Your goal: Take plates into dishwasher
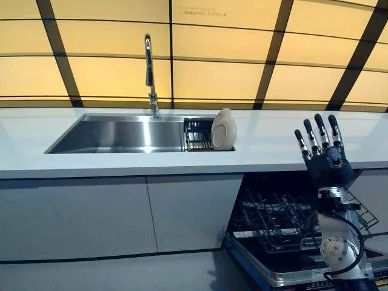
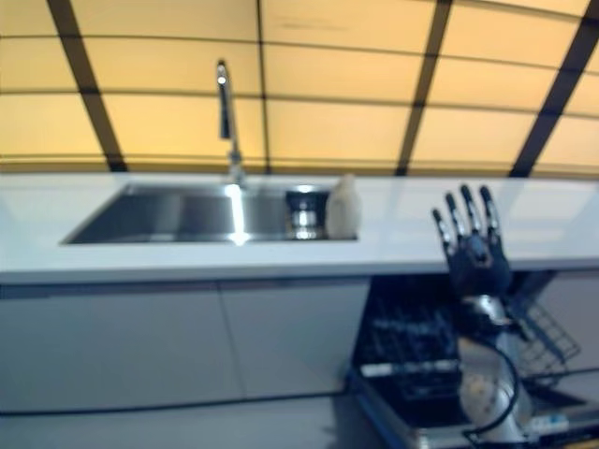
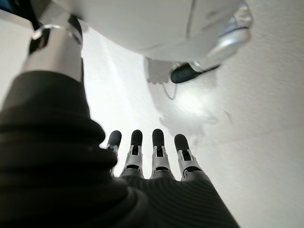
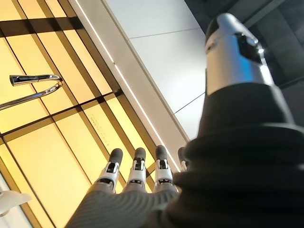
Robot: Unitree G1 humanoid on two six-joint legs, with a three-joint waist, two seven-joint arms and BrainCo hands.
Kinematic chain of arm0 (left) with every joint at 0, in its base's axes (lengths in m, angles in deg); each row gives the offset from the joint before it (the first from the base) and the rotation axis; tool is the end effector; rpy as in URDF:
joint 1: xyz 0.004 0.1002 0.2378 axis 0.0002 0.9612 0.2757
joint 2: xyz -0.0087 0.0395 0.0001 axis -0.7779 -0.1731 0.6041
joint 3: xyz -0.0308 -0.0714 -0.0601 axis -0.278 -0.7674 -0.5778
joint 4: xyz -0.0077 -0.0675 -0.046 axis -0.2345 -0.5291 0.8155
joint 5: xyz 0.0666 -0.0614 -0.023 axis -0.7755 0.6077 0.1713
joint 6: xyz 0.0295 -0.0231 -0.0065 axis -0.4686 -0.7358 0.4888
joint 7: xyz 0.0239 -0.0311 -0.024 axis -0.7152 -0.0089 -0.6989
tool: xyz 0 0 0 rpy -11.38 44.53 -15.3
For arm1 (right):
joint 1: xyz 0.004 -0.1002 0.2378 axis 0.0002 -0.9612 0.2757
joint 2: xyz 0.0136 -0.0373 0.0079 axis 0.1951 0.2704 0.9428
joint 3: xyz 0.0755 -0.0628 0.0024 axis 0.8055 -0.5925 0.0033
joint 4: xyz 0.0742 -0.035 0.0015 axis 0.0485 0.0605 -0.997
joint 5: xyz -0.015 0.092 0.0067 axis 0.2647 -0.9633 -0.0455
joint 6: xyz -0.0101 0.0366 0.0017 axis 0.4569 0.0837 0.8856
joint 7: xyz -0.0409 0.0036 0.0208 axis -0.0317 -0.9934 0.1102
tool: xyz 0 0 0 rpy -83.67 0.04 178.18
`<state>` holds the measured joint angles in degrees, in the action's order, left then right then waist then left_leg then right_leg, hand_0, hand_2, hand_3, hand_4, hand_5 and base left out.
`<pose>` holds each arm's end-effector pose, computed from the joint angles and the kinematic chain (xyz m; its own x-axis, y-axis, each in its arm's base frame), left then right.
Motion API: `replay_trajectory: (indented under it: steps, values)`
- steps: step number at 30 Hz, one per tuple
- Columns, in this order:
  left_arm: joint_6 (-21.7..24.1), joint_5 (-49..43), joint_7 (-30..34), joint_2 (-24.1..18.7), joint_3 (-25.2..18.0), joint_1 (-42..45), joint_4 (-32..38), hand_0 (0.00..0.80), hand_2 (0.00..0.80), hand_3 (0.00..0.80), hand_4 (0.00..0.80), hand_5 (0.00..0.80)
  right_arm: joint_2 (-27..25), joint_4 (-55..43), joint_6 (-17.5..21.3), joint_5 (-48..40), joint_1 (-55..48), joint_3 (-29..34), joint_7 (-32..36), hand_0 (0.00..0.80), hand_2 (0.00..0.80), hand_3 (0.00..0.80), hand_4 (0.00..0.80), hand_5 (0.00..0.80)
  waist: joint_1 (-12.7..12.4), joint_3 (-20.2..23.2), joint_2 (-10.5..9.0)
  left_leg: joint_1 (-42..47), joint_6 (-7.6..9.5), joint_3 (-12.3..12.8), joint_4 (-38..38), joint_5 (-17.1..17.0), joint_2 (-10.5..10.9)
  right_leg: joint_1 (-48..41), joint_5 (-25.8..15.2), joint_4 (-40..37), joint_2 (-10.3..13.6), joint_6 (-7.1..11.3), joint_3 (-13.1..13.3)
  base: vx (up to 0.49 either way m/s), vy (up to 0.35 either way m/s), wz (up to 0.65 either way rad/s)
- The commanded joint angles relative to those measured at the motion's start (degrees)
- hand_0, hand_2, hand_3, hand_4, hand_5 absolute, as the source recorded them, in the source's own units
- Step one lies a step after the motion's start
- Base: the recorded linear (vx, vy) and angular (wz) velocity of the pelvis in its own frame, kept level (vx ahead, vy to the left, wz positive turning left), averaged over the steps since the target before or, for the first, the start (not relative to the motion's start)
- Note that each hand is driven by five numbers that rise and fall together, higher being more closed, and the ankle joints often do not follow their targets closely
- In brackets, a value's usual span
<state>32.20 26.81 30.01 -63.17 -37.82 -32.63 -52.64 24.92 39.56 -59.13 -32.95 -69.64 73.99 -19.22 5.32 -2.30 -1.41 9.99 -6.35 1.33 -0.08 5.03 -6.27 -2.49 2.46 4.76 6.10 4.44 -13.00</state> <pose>0.0255 0.2296 -0.1072 0.2955 0.2023 -0.9337 0.1890 0.9456 0.2648 0.2118 -0.2344 0.1507 0.7997 -0.0032 0.6004 -0.3615 0.7958 0.4857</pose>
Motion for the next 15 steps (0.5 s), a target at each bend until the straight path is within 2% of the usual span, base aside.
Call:
replay_trajectory:
  steps: [1,2,3,5,6,7,9,10,12,13,15]
  values:
    - [2.3,-1.6,-1.6,-1.1,0.7,-1.0,0.6,0.0,0.0,0.0,0.0,0.0,-1.7,-0.5,0.6,1.0,3.9,0.3,1.3,0.0,0.0,0.0,0.0,0.0,-1.6,2.8,-1.0,1.4,-0.66,-1.2,-18.4,-6.0,1.0,8.0,-7.7,-1.2,1.1,-1.15,0.5,0.079,-0.162,-0.04]
    - [3.0,-0.9,-2.6,-0.8,1.2,-1.3,0.7,0.0,0.0,0.0,0.0,0.0,-2.2,-0.3,0.5,1.2,4.3,-0.3,1.4,0.0,0.0,0.0,0.0,0.0,-1.9,2.7,-1.6,-1.8,-1.36,-0.2,-26.1,-9.2,1.4,6.5,-6.5,-1.5,0.9,-2.88,-0.2,0.096,-0.201,-0.02]
    - [3.6,-0.7,-3.0,-0.6,1.2,-1.3,0.9,0.0,0.0,0.0,0.0,0.0,-2.4,-0.2,0.6,1.4,4.5,-0.6,1.2,0.0,0.0,0.0,0.0,0.0,-2.2,2.5,-2.1,-4.4,-1.6,0.3,-31.2,-10.0,1.9,5.7,-5.9,-1.4,1.0,-3.86,-0.6,0.072,-0.172,0.0]
    - [3.8,-0.6,-3.5,-0.4,1.1,-1.5,1.4,0.0,0.0,0.0,0.0,0.0,-2.5,-0.1,0.7,1.5,4.8,-0.8,0.8,0.0,0.0,0.0,0.0,0.0,-2.9,2.1,-2.71,-7.9,-1.61,1.2,-36.0,-9.7,2.2,4.7,-5.0,-1.0,1.4,-4.66,-1.6,0.049,-0.095,-0.05]
    - [3.6,-0.8,-3.6,-0.4,0.9,-1.7,1.9,0.0,0.0,0.0,0.0,0.0,-2.3,0.1,0.7,1.6,5.0,-0.7,0.5,0.0,0.0,0.0,0.0,0.0,-3.5,1.7,-2.95,-9.9,-1.54,2.4,-36.2,-8.9,1.6,3.7,-4.3,-0.6,1.7,-4.87,-2.9,0.1,-0.066,-0.11]
    - [3.3,-1.0,-3.7,-0.5,0.5,-1.9,2.1,0.0,0.0,0.0,0.0,0.0,-1.9,0.4,0.5,2.2,5.6,-0.8,-0.1,0.0,0.0,0.0,0.0,0.0,-4.1,1.4,-2.97,-10.7,-1.31,4.2,-32.5,-7.9,0.2,2.6,-3.9,-0.6,1.7,-4.48,-3.8,0.095,-0.017,-0.06]
    - [2.9,-1.3,-3.5,-0.8,0.3,-2.0,2.1,0.0,0.0,0.0,0.0,0.0,-1.9,0.5,0.4,2.6,6.3,-0.9,-1.1,0.0,0.0,0.0,0.0,0.0,-4.4,1.2,-2.7,-9.7,-1.26,6.3,-25.7,-7.8,-1.8,1.8,-3.7,-1.4,1.5,-3.84,-4.4,0.115,0.041,0.08]
    - [1.9,-1.2,-3.5,-1.1,0.6,-2.2,2.2,0.0,0.0,0.0,0.0,0.0,-2.4,0.6,0.7,2.3,7.0,-1.0,-2.3,0.0,0.0,0.0,0.0,0.0,-4.6,1.3,-2.21,-8.7,-1.24,8.4,-16.8,-8.3,-3.5,0.7,-3.8,-2.8,1.0,-2.97,-4.9,0.139,0.068,0.09]
    - [0.9,-1.6,-3.5,-1.3,0.6,-2.4,2.1,0.0,0.0,0.0,0.0,0.0,-2.4,0.7,1.2,2.6,7.4,-1.1,-3.3,0.0,0.0,0.0,0.0,0.0,-5.3,1.1,-1.89,-9.3,-1.63,9.0,-10.4,-10.0,-3.9,-1.0,-3.8,-4.9,0.2,-2.22,-4.0,0.15,0.068,0.15]
    - [-0.2,-1.9,-3.9,-1.1,0.7,-2.6,2.2,0.0,0.0,0.0,0.0,0.0,-2.2,0.8,2.0,3.0,7.6,-1.5,-3.7,0.0,0.0,0.0,0.0,0.0,-6.2,0.6,-1.76,-11.9,-2.17,8.5,-5.1,-12.1,-4.5,-3.1,-3.8,-7.3,-0.4,-1.6,-2.5,0.184,0.081,0.17]
    - [-0.8,-1.4,-4.3,-0.8,0.7,-2.6,2.2,0.0,0.0,0.0,0.0,0.0,-2.1,0.9,2.7,3.0,7.4,-1.9,-3.3,0.0,0.0,0.0,0.0,0.0,-6.9,-0.1,-1.57,-13.8,-2.57,7.6,-1.7,-15.0,-5.1,-5.1,-3.6,-9.1,-0.9,-1.3,-0.2,0.161,0.099,0.12]
